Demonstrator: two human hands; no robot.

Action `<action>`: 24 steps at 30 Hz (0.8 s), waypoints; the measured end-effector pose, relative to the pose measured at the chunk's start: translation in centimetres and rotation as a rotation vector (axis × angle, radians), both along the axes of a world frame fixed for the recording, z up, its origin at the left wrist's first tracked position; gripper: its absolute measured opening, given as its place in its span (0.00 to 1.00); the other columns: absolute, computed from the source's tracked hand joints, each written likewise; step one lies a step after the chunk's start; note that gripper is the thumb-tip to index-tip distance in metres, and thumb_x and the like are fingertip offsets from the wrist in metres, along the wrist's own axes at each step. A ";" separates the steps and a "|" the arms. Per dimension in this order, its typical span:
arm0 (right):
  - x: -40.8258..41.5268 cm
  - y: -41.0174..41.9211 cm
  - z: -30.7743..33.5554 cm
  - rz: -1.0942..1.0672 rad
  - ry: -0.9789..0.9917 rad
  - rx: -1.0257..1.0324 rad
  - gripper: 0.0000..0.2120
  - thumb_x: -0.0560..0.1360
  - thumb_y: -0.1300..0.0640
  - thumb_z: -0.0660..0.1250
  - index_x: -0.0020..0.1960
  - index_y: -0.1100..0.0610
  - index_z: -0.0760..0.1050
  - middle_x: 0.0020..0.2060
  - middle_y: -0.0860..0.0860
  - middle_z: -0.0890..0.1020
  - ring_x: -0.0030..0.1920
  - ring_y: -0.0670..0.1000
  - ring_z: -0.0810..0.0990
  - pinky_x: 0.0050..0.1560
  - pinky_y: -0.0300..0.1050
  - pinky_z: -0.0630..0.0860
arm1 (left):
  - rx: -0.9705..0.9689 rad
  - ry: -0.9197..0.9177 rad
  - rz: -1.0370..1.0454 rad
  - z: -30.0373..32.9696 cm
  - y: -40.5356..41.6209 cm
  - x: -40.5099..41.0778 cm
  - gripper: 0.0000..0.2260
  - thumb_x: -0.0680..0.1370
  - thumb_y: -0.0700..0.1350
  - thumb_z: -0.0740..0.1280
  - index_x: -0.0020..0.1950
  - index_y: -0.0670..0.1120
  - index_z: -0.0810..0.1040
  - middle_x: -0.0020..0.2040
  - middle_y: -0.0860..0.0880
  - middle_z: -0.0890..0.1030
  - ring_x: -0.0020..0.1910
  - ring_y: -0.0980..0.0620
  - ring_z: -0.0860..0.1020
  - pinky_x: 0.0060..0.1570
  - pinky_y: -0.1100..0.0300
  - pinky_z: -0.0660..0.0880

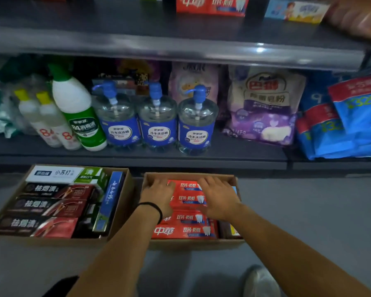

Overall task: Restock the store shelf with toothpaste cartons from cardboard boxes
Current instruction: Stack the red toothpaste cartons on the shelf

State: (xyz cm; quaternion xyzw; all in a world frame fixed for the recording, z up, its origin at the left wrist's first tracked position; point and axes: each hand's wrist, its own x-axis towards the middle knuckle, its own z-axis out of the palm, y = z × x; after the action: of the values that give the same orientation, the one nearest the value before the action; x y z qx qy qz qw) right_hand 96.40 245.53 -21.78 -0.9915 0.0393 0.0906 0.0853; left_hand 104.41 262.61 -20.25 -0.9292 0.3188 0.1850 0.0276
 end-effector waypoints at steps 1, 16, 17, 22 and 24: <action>0.4 -0.2 -1.1 -0.006 0.012 0.005 0.38 0.70 0.39 0.71 0.72 0.49 0.57 0.70 0.49 0.67 0.70 0.52 0.66 0.71 0.53 0.63 | 0.014 0.023 -0.007 -1.1 -0.3 0.5 0.28 0.74 0.49 0.68 0.71 0.49 0.62 0.69 0.45 0.66 0.69 0.46 0.64 0.67 0.46 0.66; 3.2 -1.8 -7.7 -0.031 0.093 0.038 0.37 0.70 0.39 0.70 0.72 0.49 0.57 0.69 0.48 0.67 0.68 0.50 0.67 0.70 0.51 0.62 | 0.009 0.015 -0.089 -9.7 -1.4 3.7 0.28 0.74 0.46 0.70 0.71 0.46 0.63 0.70 0.46 0.65 0.69 0.47 0.63 0.68 0.50 0.65; 3.2 -1.8 -7.6 -0.034 0.094 0.043 0.38 0.70 0.38 0.70 0.72 0.48 0.57 0.69 0.48 0.67 0.69 0.50 0.67 0.70 0.51 0.62 | 0.015 0.021 -0.088 -9.9 -1.3 3.6 0.28 0.74 0.46 0.70 0.71 0.46 0.63 0.70 0.46 0.66 0.69 0.47 0.63 0.68 0.50 0.65; 3.1 -1.8 -6.8 -0.031 0.086 0.046 0.37 0.70 0.39 0.70 0.72 0.48 0.58 0.70 0.48 0.67 0.70 0.50 0.66 0.71 0.51 0.61 | 0.040 0.078 -0.057 -10.1 -1.1 3.3 0.32 0.73 0.46 0.71 0.73 0.46 0.60 0.70 0.45 0.66 0.70 0.46 0.65 0.68 0.49 0.65; 3.1 -1.8 -6.7 -0.030 0.083 0.042 0.37 0.70 0.39 0.70 0.72 0.48 0.58 0.69 0.48 0.67 0.70 0.50 0.66 0.72 0.51 0.61 | 0.067 0.082 -0.069 -10.2 -1.2 3.2 0.30 0.73 0.45 0.71 0.72 0.46 0.61 0.70 0.44 0.66 0.69 0.46 0.66 0.67 0.49 0.66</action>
State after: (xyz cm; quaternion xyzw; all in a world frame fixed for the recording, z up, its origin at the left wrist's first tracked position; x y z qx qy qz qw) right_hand 99.47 243.69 -28.49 -0.9841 0.0557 0.1313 0.1057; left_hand 107.57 261.45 -30.43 -0.9079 0.3452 0.2322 0.0519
